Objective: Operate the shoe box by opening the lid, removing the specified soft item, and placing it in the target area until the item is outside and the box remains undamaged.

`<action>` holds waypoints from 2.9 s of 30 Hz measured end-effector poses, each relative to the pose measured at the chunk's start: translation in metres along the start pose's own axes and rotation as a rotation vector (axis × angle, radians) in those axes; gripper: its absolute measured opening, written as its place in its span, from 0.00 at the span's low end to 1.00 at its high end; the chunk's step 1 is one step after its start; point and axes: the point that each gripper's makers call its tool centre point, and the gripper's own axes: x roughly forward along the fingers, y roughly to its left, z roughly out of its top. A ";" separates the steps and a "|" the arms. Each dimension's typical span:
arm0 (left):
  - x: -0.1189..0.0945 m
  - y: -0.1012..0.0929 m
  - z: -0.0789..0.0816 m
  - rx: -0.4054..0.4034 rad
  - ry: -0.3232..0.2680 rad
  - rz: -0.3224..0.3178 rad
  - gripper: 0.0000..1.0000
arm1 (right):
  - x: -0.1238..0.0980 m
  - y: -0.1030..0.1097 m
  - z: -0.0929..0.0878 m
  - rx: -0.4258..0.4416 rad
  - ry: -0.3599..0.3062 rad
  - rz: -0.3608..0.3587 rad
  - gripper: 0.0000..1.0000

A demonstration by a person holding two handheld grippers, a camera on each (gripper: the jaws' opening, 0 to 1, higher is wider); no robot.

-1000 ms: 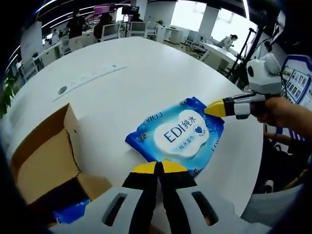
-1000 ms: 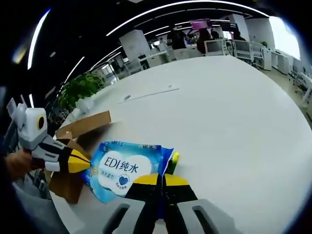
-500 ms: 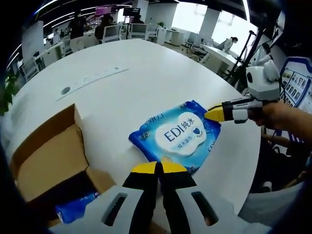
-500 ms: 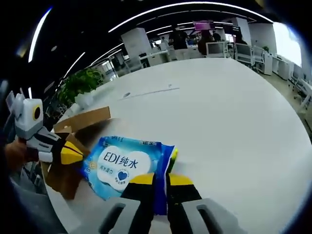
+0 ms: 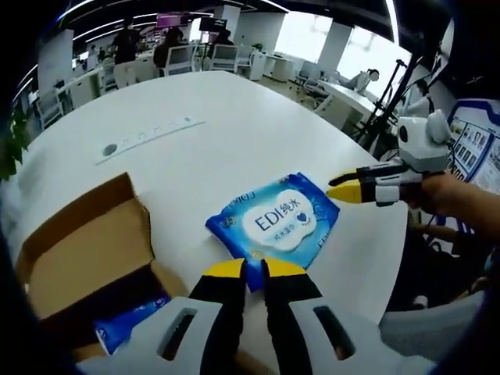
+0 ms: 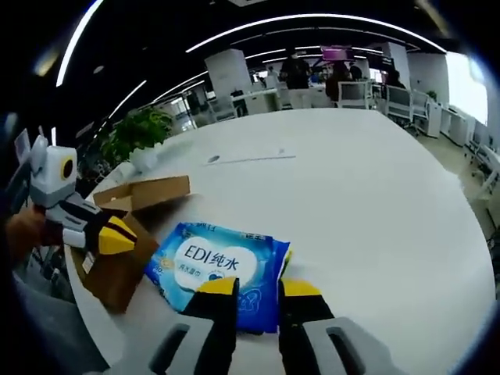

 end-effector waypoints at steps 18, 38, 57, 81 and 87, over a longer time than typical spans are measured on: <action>-0.042 0.016 -0.002 0.014 -0.055 0.009 0.10 | -0.020 0.048 0.017 -0.182 -0.007 0.036 0.28; -0.089 0.061 -0.025 0.053 -0.040 0.044 0.15 | 0.000 0.134 0.041 -0.357 -0.032 0.148 0.30; -0.104 0.089 -0.059 0.088 0.030 0.031 0.17 | 0.021 0.202 0.053 -0.453 -0.059 0.280 0.29; -0.091 0.087 -0.077 0.206 0.058 -0.049 0.17 | 0.060 0.252 0.040 -0.592 0.001 0.375 0.21; -0.084 0.091 -0.083 0.269 0.099 -0.052 0.18 | 0.069 0.259 0.033 -0.662 0.029 0.380 0.20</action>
